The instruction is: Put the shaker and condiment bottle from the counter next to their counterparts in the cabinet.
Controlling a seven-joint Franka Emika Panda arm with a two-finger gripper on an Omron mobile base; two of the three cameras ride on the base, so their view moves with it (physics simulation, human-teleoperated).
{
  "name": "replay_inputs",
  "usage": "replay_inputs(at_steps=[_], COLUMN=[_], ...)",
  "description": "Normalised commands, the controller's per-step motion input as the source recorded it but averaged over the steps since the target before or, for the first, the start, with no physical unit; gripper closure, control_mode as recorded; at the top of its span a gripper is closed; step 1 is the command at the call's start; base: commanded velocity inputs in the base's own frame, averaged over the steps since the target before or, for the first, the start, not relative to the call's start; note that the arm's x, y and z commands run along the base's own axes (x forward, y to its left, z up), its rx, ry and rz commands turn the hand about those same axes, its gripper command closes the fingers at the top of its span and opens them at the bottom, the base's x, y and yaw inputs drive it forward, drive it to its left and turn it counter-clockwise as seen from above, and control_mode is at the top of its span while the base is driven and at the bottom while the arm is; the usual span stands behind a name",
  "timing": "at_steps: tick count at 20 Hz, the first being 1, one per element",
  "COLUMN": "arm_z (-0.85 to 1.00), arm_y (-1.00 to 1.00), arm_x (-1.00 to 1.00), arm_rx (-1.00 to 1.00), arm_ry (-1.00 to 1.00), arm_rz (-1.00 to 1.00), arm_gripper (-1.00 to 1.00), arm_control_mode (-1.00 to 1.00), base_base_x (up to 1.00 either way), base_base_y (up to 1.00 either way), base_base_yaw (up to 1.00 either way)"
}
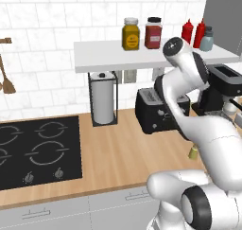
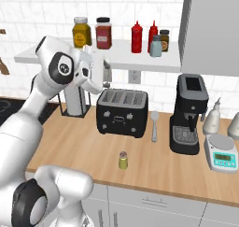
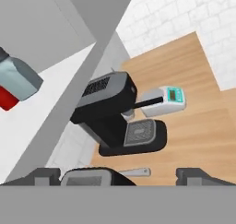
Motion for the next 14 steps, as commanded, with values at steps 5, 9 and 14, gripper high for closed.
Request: replay_inputs(at_steps=[5, 9, 14], arm_z=[-0.26, -0.21, -0.42], arm_y=[0.24, 0.2, 0.1], arm_x=[-0.25, -0.23, -0.21], arm_rx=[-0.01, 0.0, -0.04], arm_ry=[-0.01, 0.01, 0.12], arm_rz=[0.0, 0.0, 0.0], arm_gripper=[-1.0, -1.0, -1.0], arm_control_mode=[-1.0, -1.0, -1.0], base_base_x=[0.0, 0.0, 0.0], base_base_y=[0.0, 0.0, 0.0], base_base_yaw=[0.0, 0.0, 0.0])
